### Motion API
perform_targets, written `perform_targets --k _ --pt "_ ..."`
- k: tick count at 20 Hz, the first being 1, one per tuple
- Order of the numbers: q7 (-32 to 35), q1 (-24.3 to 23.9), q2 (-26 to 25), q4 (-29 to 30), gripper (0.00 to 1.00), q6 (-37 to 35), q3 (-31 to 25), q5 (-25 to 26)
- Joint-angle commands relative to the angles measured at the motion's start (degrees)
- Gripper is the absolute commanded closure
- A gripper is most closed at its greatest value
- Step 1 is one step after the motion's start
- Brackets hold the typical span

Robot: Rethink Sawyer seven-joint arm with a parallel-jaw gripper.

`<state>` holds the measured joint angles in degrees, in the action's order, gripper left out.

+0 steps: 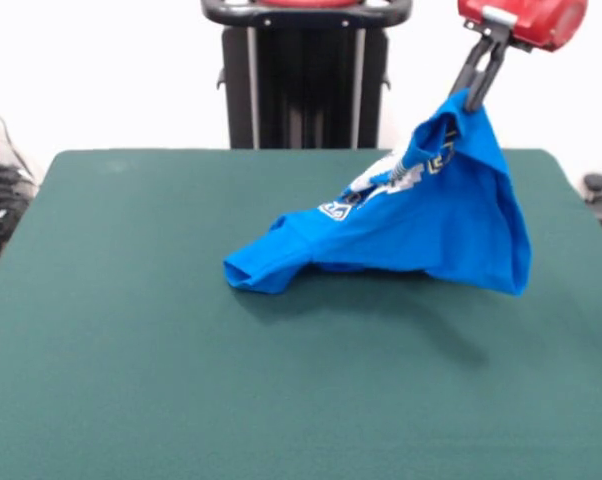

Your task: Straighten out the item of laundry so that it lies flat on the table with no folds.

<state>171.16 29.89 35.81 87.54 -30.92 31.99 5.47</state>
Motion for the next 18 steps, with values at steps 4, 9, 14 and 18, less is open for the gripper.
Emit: perform_targets --k 4,9,14,18 --pt "42.34 15.93 -21.01 -2.93 1.0 -2.73 16.64 -15.84" --pt "38.95 17.14 -21.63 0.63 1.0 0.75 20.4 -15.82" --pt "34.46 12.96 -18.97 5.59 1.0 9.86 19.82 -12.3" --pt "37.16 14.21 -20.88 6.35 1.0 7.73 23.07 -14.2"
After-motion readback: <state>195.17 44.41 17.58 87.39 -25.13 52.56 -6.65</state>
